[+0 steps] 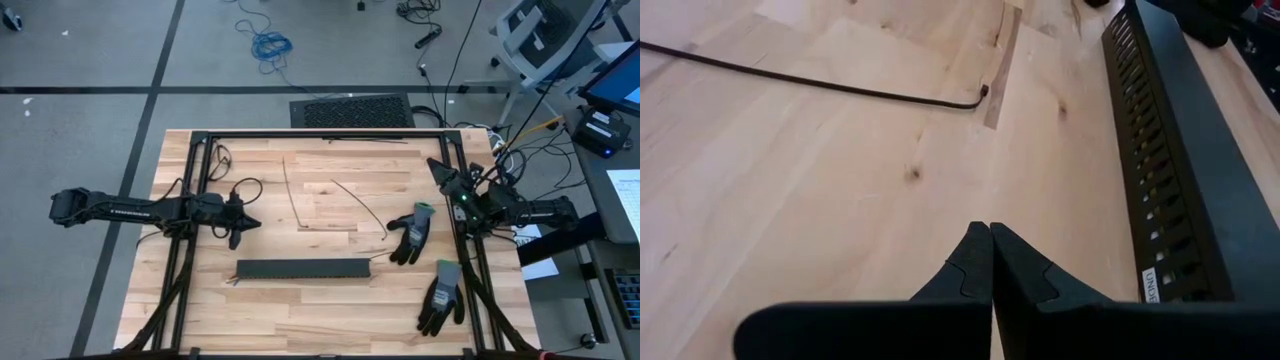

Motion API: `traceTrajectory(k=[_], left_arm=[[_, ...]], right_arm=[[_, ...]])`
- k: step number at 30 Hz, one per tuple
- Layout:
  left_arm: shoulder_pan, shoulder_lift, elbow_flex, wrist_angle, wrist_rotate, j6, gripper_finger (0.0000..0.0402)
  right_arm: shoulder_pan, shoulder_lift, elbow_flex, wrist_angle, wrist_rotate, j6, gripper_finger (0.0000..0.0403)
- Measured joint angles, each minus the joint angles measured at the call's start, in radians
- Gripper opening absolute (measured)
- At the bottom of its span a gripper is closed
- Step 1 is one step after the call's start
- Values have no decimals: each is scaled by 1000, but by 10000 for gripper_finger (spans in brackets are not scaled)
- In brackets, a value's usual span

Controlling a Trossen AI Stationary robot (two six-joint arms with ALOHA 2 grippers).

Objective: Ziptie cables
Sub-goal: Return to Home Position

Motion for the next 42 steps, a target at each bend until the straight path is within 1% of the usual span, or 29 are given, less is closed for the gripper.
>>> traceTrajectory(k=[3,4,6,9,10,11,12,15,17,21,23,27,42], left_arm=[[0,0,0,-2,0,0,0],[0,0,0,-1,0,0,0],[0,0,0,-1,0,0,0],[0,0,0,1,0,0,0],[0,0,0,1,0,0,0],[0,0,0,1,0,0,0],[0,0,0,0,0,0,0],[0,0,0,0,0,0,0],[0,0,0,0,0,0,0],[0,0,0,0,0,0,0],[0,0,0,0,0,0,0],[0,0,0,-1,0,0,0],[0,0,0,-1,0,0,0]], right_arm=[[0,0,-13,11,-5,-17,0],[2,0,-23,7,-43,-63,0],[13,0,-53,1,-195,-183,0],[39,0,-61,-159,-389,-312,0],[48,0,-61,-194,-433,-339,0],[57,0,-59,-191,-466,-365,0],[64,0,-59,-194,-488,-370,0],[65,0,-58,-196,-496,-323,0],[65,0,-58,-196,-511,-320,0],[66,0,-58,-212,-634,-412,0],[66,0,-58,-219,-683,-426,0],[66,0,-58,-219,-689,-392,0],[66,2,-58,-218,-681,-395,0]])
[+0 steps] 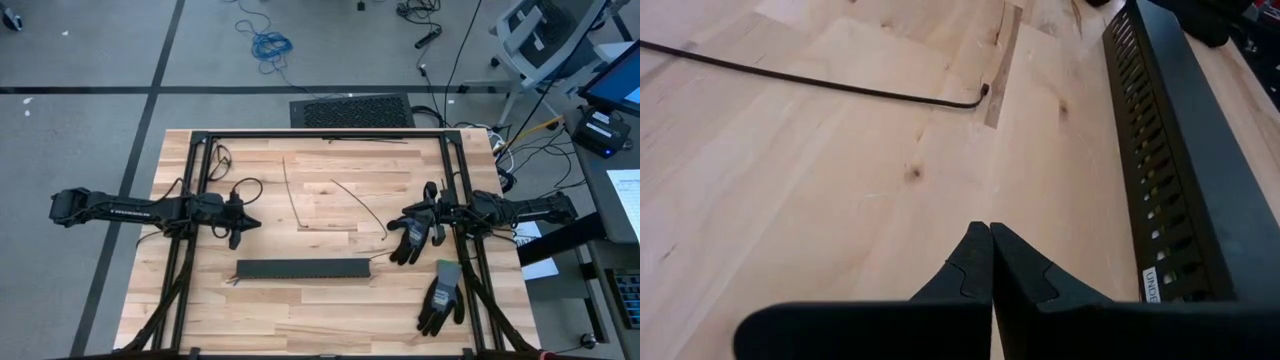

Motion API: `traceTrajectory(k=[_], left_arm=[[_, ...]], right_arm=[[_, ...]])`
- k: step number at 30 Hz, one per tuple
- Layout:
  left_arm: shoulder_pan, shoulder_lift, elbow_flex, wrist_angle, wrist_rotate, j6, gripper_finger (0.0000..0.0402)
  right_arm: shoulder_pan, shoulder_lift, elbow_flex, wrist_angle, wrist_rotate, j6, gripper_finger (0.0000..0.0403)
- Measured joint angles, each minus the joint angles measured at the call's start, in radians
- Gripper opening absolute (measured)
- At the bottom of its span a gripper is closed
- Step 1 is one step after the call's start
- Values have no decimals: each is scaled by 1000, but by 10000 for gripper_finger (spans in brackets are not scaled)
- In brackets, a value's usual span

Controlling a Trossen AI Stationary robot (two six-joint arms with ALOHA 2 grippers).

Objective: Ziptie cables
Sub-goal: Return to Home Position

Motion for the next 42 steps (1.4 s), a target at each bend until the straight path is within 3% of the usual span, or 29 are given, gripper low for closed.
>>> traceTrajectory(k=[8,18,26,42], left_arm=[[0,-15,0,-14,0,0,0],[-51,-382,0,-40,-1,0,0],[-136,-593,0,-38,-2,0,0],[-148,-607,0,-39,-4,0,0]], right_arm=[[0,0,0,0,1,0,0],[0,0,0,0,1,0,0],[0,1,0,0,1,0,0],[0,1,0,0,1,0,0]])
